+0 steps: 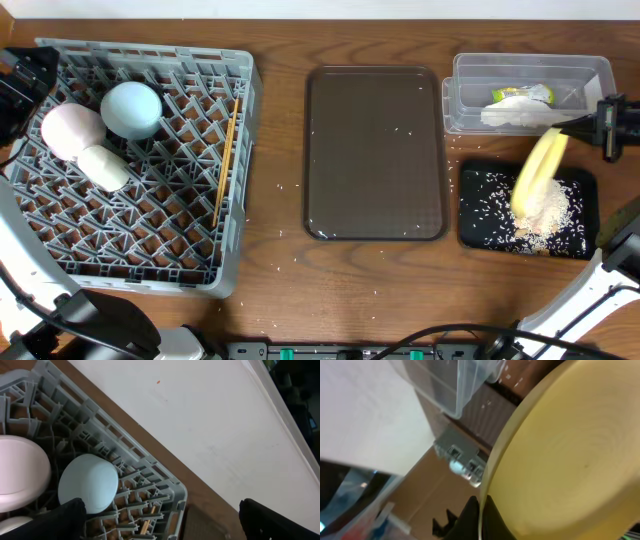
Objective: Sort waste into correct bins and load items into the dishwasher
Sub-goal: 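Tilt the yellow plate to dump rice scraps onto the black tray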
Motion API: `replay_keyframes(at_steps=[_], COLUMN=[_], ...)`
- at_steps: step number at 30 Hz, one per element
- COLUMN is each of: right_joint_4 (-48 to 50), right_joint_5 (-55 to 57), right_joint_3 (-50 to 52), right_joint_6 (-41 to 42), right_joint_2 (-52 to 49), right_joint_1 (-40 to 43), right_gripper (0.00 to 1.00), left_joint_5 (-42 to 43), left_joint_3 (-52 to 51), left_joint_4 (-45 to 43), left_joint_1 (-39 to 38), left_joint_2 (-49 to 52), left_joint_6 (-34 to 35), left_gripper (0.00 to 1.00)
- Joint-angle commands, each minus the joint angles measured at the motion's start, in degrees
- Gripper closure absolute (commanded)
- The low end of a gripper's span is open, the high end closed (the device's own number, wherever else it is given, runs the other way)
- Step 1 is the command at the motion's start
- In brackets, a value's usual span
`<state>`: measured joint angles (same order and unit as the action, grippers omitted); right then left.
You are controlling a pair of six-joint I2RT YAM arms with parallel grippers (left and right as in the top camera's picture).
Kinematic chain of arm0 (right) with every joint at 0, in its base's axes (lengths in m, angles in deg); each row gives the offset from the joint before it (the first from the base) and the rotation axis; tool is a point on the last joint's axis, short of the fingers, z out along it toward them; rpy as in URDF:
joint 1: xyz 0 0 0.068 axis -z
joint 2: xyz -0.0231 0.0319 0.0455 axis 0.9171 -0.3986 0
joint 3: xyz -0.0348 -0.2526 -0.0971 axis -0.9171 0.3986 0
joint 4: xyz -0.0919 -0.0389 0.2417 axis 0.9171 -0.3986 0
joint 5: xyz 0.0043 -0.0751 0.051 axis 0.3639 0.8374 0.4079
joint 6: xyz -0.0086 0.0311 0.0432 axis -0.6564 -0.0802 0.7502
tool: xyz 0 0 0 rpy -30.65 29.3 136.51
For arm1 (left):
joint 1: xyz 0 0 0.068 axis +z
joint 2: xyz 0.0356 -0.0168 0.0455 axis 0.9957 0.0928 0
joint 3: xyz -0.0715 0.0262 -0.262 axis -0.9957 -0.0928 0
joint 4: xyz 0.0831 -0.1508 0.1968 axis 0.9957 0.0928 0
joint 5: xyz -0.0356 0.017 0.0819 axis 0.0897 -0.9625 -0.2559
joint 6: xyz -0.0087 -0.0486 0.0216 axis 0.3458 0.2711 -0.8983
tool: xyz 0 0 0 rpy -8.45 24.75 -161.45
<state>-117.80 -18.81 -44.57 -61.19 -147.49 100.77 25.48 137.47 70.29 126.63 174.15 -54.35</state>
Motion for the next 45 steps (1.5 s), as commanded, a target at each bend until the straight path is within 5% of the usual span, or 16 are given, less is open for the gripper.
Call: replay_keyframes(at_steps=[1, 11, 30, 34, 45], right_joint_4=[0.96, -0.72, 2.71, 2.51, -0.85], right_joint_5=[-0.31, -8.59, -4.42, -11.87, -8.66], right_joint_3=[2.16, 4.04, 4.26, 4.26, 4.31], right_joint_6=[0.24, -6.54, -0.96, -8.63, -2.91], right_joint_2=[1.88, 2.80, 4.66, 4.74, 4.87], right_joint_1=[-0.28, 0.46, 2.21, 2.43, 3.19], right_gripper=[0.99, 0.98, 0.99, 0.99, 0.99], left_joint_5=[-0.31, -0.31, -0.31, -0.31, -0.31], left_joint_3=[0.02, 0.02, 0.02, 0.02, 0.02], left_joint_4=[-0.11, -0.11, -0.11, -0.13, -0.13], left_joint_1=[0.13, 0.13, 0.13, 0.13, 0.13], left_joint_2=[-1.14, -1.14, -1.14, -1.14, -1.14], left_joint_6=[-1.20, -1.20, -1.20, -1.20, -1.22], left_gripper=[0.01, 0.01, 0.02, 0.01, 0.02])
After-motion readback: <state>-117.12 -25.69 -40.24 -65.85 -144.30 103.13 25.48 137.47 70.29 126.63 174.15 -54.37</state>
